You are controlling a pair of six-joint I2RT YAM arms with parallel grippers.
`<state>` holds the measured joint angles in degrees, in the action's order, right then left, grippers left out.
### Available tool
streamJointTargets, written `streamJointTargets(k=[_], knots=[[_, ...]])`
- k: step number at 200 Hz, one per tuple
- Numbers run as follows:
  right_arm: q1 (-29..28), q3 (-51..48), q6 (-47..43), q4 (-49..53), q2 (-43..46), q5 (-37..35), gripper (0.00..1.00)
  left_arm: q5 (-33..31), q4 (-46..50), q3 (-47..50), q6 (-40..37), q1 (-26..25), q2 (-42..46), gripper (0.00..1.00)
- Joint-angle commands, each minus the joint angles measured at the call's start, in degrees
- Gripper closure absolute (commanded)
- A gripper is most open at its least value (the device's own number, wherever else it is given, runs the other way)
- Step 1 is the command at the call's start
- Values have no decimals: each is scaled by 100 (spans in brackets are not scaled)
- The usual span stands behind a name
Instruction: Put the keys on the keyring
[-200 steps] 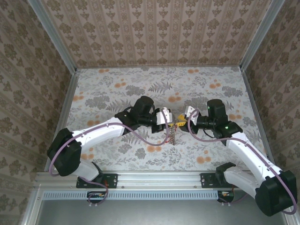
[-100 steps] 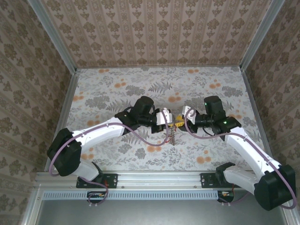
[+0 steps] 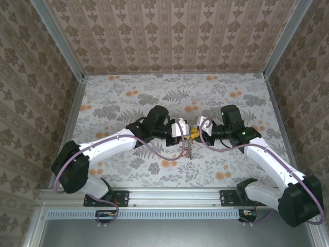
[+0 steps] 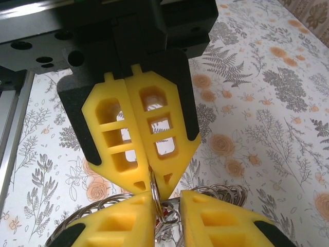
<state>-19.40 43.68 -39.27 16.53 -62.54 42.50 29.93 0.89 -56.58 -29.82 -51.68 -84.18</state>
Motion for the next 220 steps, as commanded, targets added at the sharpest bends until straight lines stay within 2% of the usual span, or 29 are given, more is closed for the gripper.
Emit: streamJointTargets(k=[1, 66, 80, 134, 183, 209, 220], knots=[[-39, 77, -81, 7, -46, -46, 80, 99, -159, -150, -76, -25, 129, 100], [-108, 97, -46, 35, -94, 36, 99, 43, -193, -30, -59, -17, 186, 100], [-108, 85, -8, -14, -78, 57, 100, 45, -226, -6, -23, 0, 192, 95], [-112, 6, 82, -302, -4, 253, 100, 241, -541, 213, 235, 131, 257, 91], [-110, -136, 412, -813, 23, 477, 100, 649, -1227, 580, 652, 340, 394, 90], [-108, -141, 446, -809, 5, 497, 100, 936, -1481, 722, 740, 382, 459, 93], [-109, -150, 444, -792, 1, 474, 100, 949, -1496, 731, 759, 402, 477, 100]])
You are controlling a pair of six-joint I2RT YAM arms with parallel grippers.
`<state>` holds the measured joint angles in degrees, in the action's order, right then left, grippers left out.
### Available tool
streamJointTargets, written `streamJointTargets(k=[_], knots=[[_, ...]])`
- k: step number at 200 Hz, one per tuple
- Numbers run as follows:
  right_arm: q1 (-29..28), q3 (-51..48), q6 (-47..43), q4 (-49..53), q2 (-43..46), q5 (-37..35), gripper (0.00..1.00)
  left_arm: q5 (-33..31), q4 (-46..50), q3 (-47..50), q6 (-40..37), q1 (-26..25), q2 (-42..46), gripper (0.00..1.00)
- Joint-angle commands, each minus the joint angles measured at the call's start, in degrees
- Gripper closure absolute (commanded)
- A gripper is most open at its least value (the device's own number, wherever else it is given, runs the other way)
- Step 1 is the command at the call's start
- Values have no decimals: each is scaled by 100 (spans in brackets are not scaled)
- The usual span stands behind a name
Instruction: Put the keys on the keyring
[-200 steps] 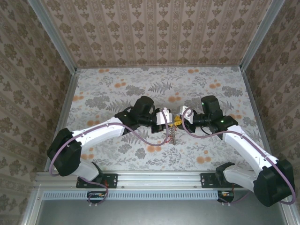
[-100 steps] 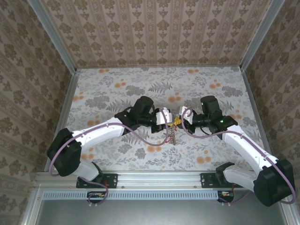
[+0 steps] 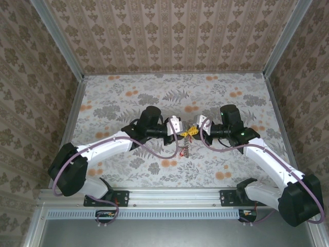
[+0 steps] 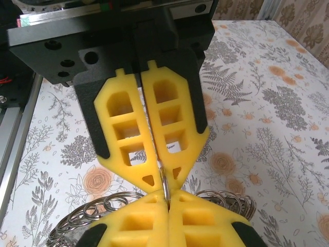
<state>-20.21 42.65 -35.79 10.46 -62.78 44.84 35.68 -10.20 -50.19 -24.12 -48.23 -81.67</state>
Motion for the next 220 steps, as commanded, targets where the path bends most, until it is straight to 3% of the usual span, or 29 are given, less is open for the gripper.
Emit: streamJointTargets(k=[1, 78, 133, 220], knots=[[-28, -47, 98, -189, 27, 238, 100, 372, -387, 91, 188, 58, 228, 100], [-36, -53, 112, -68, -50, -10, 82, -31, -176, 78, 56, 146, 336, 100], [-336, -202, 634, -844, -27, -369, 65, 70, 308, -23, -100, 360, 481, 100], [-467, -644, 991, -1715, 669, -1607, 58, 272, 2406, -208, -949, 1620, 1538, 100]])
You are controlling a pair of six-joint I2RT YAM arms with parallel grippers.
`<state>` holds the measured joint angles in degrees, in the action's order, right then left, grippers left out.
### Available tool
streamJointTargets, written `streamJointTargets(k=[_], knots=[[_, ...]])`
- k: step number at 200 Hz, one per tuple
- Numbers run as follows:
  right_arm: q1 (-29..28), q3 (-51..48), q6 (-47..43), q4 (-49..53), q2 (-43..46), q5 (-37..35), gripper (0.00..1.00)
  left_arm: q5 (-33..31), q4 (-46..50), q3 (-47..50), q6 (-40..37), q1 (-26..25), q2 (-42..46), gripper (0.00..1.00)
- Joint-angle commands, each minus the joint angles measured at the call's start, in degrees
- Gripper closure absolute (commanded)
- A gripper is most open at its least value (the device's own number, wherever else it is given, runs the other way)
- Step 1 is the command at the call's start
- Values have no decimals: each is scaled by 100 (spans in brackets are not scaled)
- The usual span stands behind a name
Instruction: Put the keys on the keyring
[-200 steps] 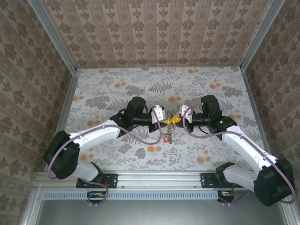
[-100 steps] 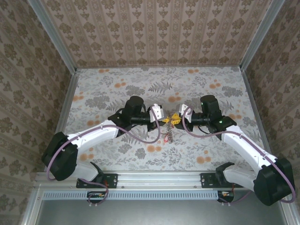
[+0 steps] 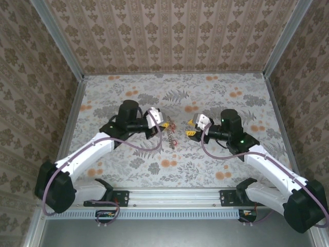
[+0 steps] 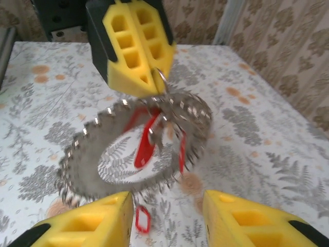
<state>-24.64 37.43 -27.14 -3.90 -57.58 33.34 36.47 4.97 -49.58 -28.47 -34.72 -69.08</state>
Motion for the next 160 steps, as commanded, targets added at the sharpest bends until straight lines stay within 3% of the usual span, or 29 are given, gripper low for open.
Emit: streamJointTargets(k=[1, 68, 160], knots=[[-28, -126, 127, -274, 150, -468, 58, 185, 908, -275, -530, 280, 289, 100], [-28, -193, 192, -212, 22, -600, 58, -328, 3110, -1040, -1641, 585, -15, 100], [-23, -312, 353, -84, -46, -913, 57, -798, 3055, -1577, -1807, -199, -1434, 100]])
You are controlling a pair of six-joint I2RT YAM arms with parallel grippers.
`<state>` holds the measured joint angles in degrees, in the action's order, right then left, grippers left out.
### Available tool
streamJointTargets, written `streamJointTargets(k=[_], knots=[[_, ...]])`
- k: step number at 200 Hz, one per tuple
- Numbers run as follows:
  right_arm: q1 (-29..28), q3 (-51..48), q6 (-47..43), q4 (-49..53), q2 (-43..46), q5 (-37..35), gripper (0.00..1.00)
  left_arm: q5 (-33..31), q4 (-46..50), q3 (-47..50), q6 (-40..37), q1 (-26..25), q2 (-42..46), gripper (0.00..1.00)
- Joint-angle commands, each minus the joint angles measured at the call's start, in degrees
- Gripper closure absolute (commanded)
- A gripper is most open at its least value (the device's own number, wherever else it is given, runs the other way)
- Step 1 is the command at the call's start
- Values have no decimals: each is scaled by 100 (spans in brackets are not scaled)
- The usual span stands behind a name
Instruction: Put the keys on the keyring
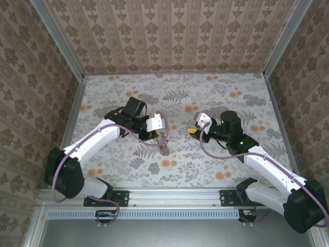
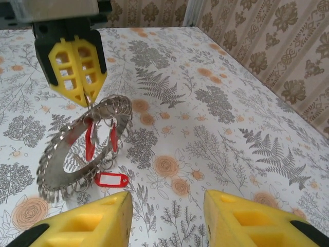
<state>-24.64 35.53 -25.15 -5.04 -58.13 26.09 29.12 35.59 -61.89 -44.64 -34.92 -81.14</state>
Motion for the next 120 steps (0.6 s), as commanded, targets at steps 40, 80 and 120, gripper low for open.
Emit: streamJointTargets(k=[40, 80, 120], knots=[[-14, -285, 313, 4, 70, -452, 57, -87, -61, -771, -210, -546, -912, 100], [34, -495, 675, -144, 167, -800, 57, -61, -280, -1188, -115, -936, -1548, 100], [450, -624, 2773, -318, 278, -2093, 57, 27, -306, -1759, -109, -1305, -2214, 100]])
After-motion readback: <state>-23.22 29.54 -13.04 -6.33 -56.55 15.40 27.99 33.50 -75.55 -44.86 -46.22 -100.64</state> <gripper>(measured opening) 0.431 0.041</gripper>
